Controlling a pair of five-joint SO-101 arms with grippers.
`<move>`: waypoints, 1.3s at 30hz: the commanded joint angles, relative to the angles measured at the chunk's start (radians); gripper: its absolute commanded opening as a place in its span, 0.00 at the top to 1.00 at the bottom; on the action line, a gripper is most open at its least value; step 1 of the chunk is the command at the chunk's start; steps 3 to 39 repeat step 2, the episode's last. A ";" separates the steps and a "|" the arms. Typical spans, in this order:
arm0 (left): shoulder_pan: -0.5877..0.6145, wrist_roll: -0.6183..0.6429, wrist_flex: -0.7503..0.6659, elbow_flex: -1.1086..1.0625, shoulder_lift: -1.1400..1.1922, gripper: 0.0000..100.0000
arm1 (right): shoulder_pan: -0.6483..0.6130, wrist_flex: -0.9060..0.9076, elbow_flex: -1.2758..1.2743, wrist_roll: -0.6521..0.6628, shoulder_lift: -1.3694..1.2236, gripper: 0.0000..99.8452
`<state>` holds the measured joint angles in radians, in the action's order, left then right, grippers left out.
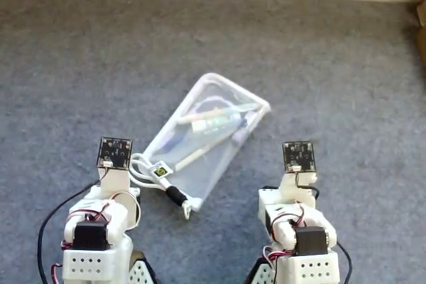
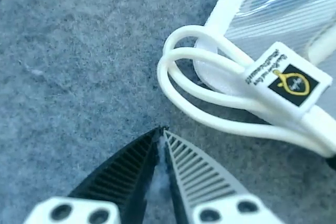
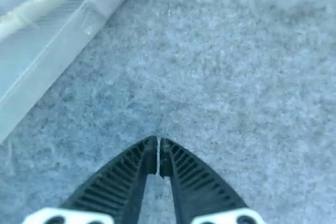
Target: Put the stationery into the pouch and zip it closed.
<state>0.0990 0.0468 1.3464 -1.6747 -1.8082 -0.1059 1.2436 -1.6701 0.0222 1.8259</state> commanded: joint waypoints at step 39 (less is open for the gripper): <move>0.008 -0.009 0.008 -0.019 -0.010 0.99 | 0.012 0.007 -0.139 -0.009 0.010 0.99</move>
